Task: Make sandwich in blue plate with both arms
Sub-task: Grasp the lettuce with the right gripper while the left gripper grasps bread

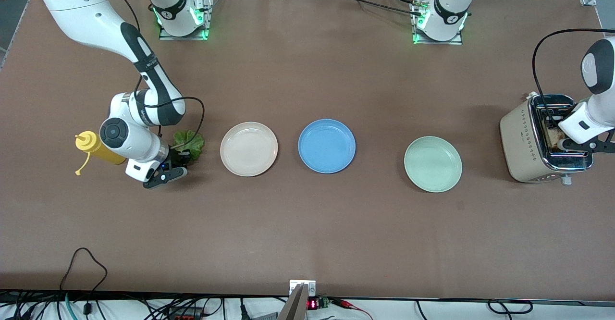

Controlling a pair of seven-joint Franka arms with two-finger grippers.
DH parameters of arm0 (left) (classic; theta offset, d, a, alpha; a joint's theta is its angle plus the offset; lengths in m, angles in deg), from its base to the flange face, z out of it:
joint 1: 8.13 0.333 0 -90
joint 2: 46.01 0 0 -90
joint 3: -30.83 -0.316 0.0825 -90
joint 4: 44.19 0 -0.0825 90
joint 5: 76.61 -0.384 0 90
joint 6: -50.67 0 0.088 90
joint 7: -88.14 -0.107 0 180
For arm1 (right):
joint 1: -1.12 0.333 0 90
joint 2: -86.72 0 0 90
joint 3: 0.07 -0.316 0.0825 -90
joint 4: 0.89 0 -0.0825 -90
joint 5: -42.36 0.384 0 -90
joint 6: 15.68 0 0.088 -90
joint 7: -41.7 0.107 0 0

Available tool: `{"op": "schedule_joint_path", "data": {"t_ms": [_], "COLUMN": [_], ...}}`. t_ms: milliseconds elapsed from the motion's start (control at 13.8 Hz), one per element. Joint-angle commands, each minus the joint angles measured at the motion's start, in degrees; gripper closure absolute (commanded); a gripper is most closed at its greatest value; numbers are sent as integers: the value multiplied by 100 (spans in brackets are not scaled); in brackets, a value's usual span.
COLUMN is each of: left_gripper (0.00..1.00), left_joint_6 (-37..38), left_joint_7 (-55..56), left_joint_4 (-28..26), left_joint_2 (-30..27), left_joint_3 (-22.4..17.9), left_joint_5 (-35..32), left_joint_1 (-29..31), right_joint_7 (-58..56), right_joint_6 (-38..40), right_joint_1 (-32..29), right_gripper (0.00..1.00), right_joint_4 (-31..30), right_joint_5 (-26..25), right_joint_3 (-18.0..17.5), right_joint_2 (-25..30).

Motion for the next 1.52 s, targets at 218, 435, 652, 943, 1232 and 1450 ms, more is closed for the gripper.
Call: {"op": "schedule_joint_path", "data": {"t_ms": [218,435,652,943,1232,1450], "left_gripper": [97,98,98,98,98,98], "left_joint_6": [-32,256,1178,2278,2570,3034], "left_joint_7": [-104,-130,-349,-561,-561,-473], "left_joint_4": [-94,107,713,1750,2051,2042], "left_joint_2": [-130,-244,-288,-280,-271,1], "left_joint_3": [63,89,115,589,1301,1495], "left_joint_5": [-36,-45,-45,-36,497,2025], "left_joint_1": [80,62,18,-8,-8,-61], "right_joint_7": [-514,-1243,-2097,-2186,-2204,-2195], "right_joint_6": [775,1618,2339,2832,3203,3212], "right_joint_1": [12,4,39,249,434,645], "right_gripper": [100,100,100,100,100,100], "right_joint_4": [328,899,1392,1875,2386,2606], "right_joint_5": [-139,-184,-167,-122,-87,-79], "right_joint_3": [-22,-39,-57,-144,-250,-312], "right_joint_2": [372,381,381,451,443,443]}}
